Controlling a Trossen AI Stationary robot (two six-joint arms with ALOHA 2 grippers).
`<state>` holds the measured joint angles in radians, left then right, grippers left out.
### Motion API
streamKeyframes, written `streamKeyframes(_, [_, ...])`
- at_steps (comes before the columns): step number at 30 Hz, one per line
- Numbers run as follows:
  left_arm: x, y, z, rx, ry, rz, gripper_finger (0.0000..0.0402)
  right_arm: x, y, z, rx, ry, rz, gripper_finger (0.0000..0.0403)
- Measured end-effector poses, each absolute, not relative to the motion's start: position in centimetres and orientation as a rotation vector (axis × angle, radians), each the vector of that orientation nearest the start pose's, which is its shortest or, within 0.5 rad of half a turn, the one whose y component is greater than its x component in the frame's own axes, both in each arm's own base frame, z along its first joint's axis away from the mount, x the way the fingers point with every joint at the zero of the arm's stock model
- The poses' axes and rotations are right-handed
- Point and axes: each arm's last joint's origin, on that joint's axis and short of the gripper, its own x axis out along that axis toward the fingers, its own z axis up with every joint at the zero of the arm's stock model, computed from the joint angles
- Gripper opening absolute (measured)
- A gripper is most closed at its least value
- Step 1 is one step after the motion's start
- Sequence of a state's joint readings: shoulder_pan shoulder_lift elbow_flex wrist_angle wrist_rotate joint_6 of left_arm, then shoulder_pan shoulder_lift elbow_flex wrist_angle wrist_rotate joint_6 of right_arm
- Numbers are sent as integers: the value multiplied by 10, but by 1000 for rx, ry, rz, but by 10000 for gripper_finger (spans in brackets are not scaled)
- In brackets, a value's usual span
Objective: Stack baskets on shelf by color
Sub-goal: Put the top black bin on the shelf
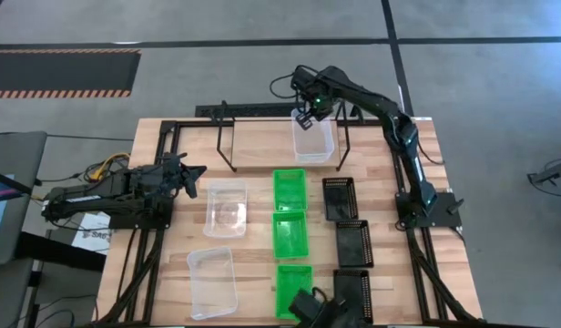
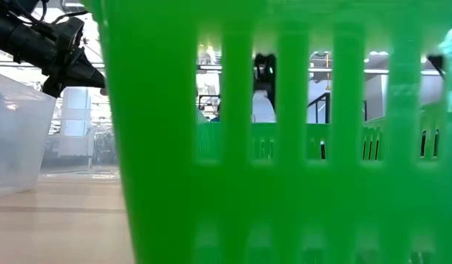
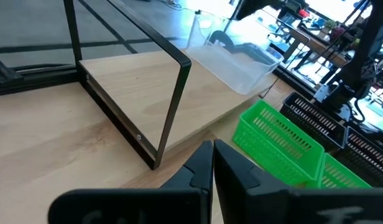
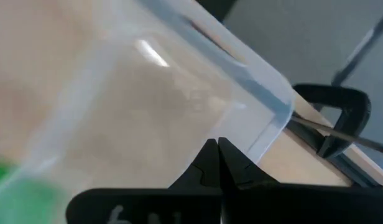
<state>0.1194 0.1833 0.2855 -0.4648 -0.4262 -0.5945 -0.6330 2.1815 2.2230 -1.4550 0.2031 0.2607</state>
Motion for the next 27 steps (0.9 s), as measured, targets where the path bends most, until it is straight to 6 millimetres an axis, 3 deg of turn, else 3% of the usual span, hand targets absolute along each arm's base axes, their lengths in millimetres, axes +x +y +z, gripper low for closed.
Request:
streamKeyframes(5, [83,21,210,-546,201,596,0,349,-209,346,432,1237,-797,0])
streamKeyframes(12, [81,20,240,-528,380,622,0,321,-133,409,414,1066,-853,0])
streamKeyframes(17, [96,21,262,-465,505,616,0,300,-82,444,481,911,-810,0])
streamKeyframes(22, [111,23,279,-417,540,607,0,291,-32,439,550,891,-806,0])
streamKeyframes(27, [116,23,286,-397,549,592,0,275,8,393,667,985,-923,0])
